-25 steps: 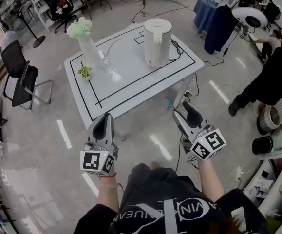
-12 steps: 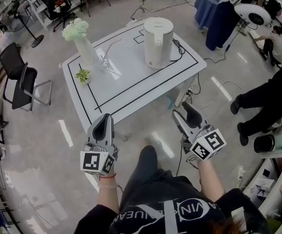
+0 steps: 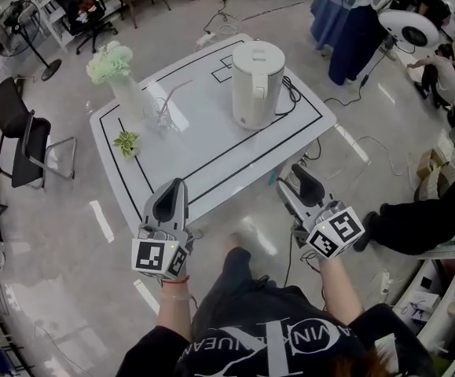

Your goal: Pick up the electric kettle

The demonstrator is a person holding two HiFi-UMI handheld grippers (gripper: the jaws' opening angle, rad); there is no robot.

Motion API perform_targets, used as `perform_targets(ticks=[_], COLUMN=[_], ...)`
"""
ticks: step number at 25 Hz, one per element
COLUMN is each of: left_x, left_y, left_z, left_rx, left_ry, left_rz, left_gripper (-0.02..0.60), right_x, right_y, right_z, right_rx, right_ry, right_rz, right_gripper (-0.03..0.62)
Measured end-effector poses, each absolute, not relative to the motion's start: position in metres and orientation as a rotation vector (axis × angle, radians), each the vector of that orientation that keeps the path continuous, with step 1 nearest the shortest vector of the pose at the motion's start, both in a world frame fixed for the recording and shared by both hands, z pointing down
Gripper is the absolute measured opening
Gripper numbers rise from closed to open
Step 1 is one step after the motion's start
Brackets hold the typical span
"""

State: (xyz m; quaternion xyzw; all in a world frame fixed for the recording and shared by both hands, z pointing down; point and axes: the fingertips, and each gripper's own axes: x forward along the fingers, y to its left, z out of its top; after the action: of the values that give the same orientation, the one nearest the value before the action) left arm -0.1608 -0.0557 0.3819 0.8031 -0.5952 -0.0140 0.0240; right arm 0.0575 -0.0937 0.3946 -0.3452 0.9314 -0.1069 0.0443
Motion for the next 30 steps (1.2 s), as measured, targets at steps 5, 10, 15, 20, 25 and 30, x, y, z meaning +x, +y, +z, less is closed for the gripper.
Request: perform_targets(ticks=[5, 10, 15, 20, 25, 30], left_x=[-0.17, -0.174, -0.173, -0.178, -0.177, -0.166], left_y=[-0.092, -0.125, -0.153, -0.178, -0.198, -0.206], left_z=[0.385, 0.388, 0.391, 0.396, 0.398, 0.397], left_rx=[2.492, 2.505, 2.521, 2.529, 2.549, 2.581], left_ry=[-1.816, -1.787, -1.745, -1.709, -1.671, -1.617], left_rz=[-0.04, -0.04, -0.042, -0.051, -0.088, -0.09], left_gripper=[0.017, 0.017, 0.017, 0.017, 0.017, 0.017], right_x=[0.044, 0.036, 0.031, 0.02, 0.012, 0.008], right_y=[-0.124, -0.151, -0.173, -0.194, -0.208, -0.216], right_z=[0.4, 0.401, 0.402, 0.403, 0.403, 0.402], right_rx=[-1.053, -1.062, -1.079, -1.091, -1.096, -1.093], right_ry=[2.853, 2.849, 2.842, 2.838, 2.829, 2.822], right_rz=[-0.351, -0.354, -0.362, -0.366, -0.353, -0.365], right_gripper=[0.187, 0.187, 0.187, 0.187, 0.187, 0.187])
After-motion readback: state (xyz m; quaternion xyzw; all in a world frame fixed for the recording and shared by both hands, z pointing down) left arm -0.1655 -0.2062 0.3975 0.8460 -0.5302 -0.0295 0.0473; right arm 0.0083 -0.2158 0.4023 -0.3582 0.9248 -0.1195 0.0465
